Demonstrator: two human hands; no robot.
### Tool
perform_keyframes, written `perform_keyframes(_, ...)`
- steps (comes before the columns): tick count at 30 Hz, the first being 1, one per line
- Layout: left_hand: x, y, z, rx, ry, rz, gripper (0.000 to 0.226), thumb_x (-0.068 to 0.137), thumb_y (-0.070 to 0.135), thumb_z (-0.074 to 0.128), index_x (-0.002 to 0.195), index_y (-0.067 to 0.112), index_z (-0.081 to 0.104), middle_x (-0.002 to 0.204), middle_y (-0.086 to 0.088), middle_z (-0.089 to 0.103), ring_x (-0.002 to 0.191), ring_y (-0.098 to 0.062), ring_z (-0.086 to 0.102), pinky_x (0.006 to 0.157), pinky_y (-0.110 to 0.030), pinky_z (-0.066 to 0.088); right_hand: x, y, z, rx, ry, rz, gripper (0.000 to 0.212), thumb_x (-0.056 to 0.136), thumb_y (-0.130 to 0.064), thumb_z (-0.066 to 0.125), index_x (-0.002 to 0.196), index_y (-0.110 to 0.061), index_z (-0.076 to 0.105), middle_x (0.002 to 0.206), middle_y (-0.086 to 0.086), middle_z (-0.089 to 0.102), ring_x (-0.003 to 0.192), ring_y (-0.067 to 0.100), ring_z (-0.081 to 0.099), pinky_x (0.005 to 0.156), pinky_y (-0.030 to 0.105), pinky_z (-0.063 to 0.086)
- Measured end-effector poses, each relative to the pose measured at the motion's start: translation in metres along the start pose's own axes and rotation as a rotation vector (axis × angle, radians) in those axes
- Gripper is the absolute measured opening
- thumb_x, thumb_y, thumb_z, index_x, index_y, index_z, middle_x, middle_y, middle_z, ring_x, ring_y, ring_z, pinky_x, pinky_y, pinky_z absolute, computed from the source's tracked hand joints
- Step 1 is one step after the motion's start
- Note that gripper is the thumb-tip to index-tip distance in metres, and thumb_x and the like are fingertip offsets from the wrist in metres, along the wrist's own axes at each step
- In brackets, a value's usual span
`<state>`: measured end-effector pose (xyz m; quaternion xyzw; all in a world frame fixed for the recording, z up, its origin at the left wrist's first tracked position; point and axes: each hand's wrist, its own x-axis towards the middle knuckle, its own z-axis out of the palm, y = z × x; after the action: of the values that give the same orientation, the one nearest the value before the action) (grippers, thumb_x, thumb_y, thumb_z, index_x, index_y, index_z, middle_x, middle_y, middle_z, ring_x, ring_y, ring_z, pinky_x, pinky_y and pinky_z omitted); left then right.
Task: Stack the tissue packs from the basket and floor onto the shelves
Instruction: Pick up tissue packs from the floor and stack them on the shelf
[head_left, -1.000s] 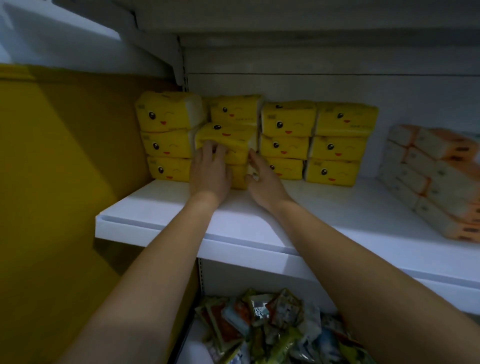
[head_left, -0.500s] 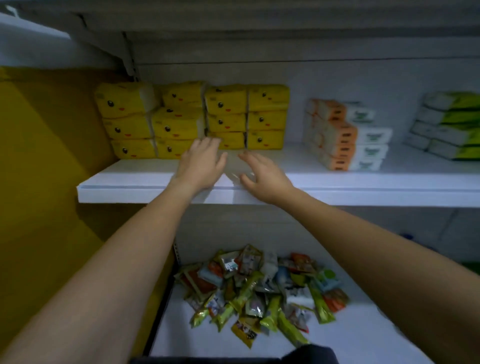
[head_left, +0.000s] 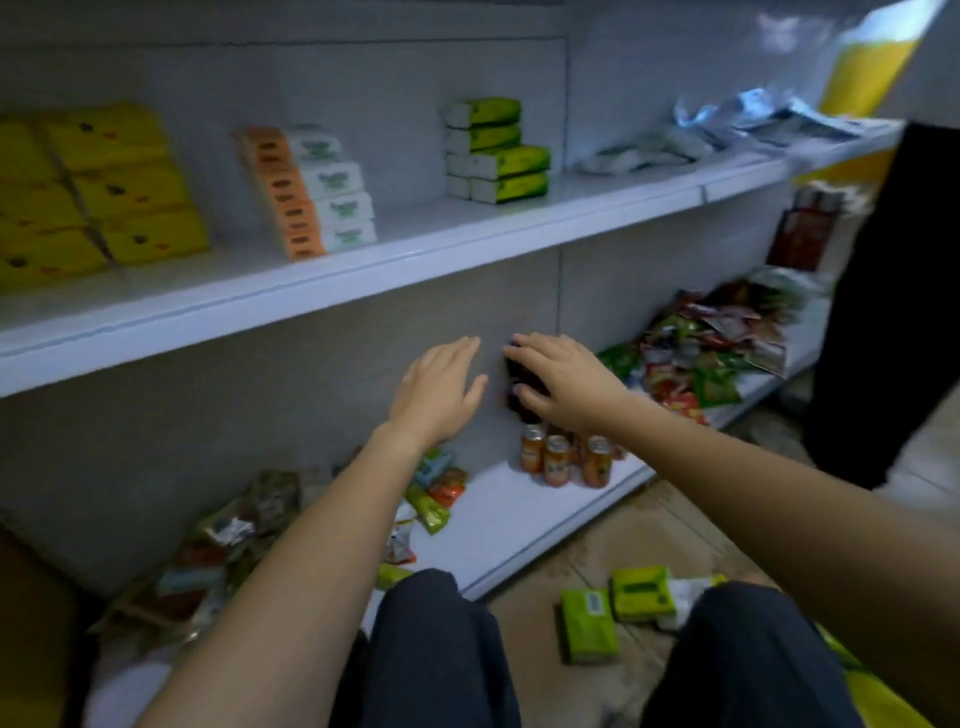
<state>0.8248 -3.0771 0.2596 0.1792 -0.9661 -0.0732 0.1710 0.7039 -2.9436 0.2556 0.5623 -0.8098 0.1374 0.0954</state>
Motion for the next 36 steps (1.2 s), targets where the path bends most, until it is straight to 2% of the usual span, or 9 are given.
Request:
perform_keyframes(4,0.033,0.064,0.064,-0.072,-0.143,0.114,0.053,0.099,0.032,0.037,0.147,0.014,0.024,0.154,-0.004,0.026,0.140,-0.021,0.024,0.114,-0.032,0.020,-0.069,0.077,0.003,-0.057,-0.039,0.202,0.052,0.094,-0.038,0.045,0.141,-0.017,0.037,0.149,0.006,0.034,0.137,0.024,0.031,0.112,0.037,0.021)
perform_keyframes(9,0.065,0.145,0.152,-0.182,-0.322,0.217,0.052,0.100,0.033,0.034,0.147,0.012,0.024,0.152,-0.007,0.028,0.138,-0.025,0.027,0.111,-0.035,0.025,-0.167,0.154,0.025,-0.010,-0.057,0.497,0.062,0.084,-0.045,0.036,0.133,-0.010,0.049,0.140,0.014,0.046,0.128,0.032,0.044,0.105,0.040,0.032)
perform_keyframes(11,0.068,0.172,0.190,-0.217,-0.409,0.255,0.052,0.100,0.033,0.034,0.146,0.011,0.026,0.152,-0.008,0.028,0.138,-0.026,0.028,0.111,-0.036,0.025,-0.207,0.177,0.041,0.022,-0.074,0.640,0.055,0.088,-0.040,0.044,0.135,-0.011,0.046,0.143,0.014,0.042,0.130,0.032,0.041,0.107,0.040,0.030)
perform_keyframes(14,0.065,0.207,0.250,-0.245,-0.531,0.309,0.053,0.100,0.032,0.035,0.147,0.010,0.024,0.153,-0.009,0.026,0.140,-0.025,0.025,0.112,-0.033,0.022,-0.258,0.207,0.072,0.077,-0.141,0.819,0.050,0.094,-0.032,0.048,0.140,-0.017,0.038,0.150,0.008,0.033,0.135,0.028,0.034,0.110,0.039,0.028)
perform_keyframes(18,0.059,0.244,0.329,-0.273,-0.697,0.313,0.054,0.099,0.029,0.037,0.147,0.009,0.023,0.154,-0.011,0.023,0.141,-0.026,0.022,0.113,-0.031,0.019,-0.312,0.237,0.122,0.178,-0.158,1.025,0.048,0.095,-0.029,0.048,0.140,-0.015,0.040,0.147,0.010,0.036,0.135,0.026,0.033,0.109,0.033,0.025)
perform_keyframes(22,0.054,0.283,0.414,-0.322,-0.872,0.377,0.061,0.096,0.039,0.036,0.147,0.008,0.024,0.153,-0.013,0.025,0.140,-0.030,0.025,0.114,-0.036,0.023,-0.366,0.259,0.178,0.311,-0.198,1.249,0.048,0.094,-0.026,0.051,0.139,-0.012,0.041,0.144,0.015,0.039,0.135,0.026,0.032,0.109,0.031,0.022)
perform_keyframes(25,0.045,0.316,0.477,-0.281,-1.021,0.427,0.059,0.099,0.035,0.037,0.148,0.009,0.018,0.154,-0.016,0.020,0.141,-0.030,0.021,0.113,-0.039,0.023,-0.404,0.273,0.217,0.397,-0.215,1.398,0.047,0.094,-0.022,0.052,0.138,-0.010,0.041,0.144,0.019,0.036,0.136,0.027,0.031,0.108,0.028,0.022)
perform_keyframes(32,-0.022,0.371,0.586,-0.402,-1.307,0.349,0.058,0.096,0.028,0.044,0.146,0.011,0.019,0.143,-0.025,0.033,0.130,-0.040,0.036,0.103,-0.041,0.034,-0.464,0.300,0.286,0.456,-0.142,1.734,0.052,0.092,-0.020,0.054,0.141,-0.012,0.037,0.146,0.022,0.028,0.137,0.031,0.027,0.109,0.034,0.023)
perform_keyframes(36,-0.058,0.382,0.621,-0.443,-1.429,0.135,0.079,0.095,0.028,0.048,0.149,0.016,-0.007,0.141,-0.030,0.035,0.125,-0.043,0.041,0.101,-0.045,0.038,-0.481,0.309,0.313,0.621,0.001,1.854,0.065,0.092,-0.017,0.054,0.146,-0.007,0.019,0.146,0.018,0.032,0.136,0.028,0.031,0.111,0.035,0.025)
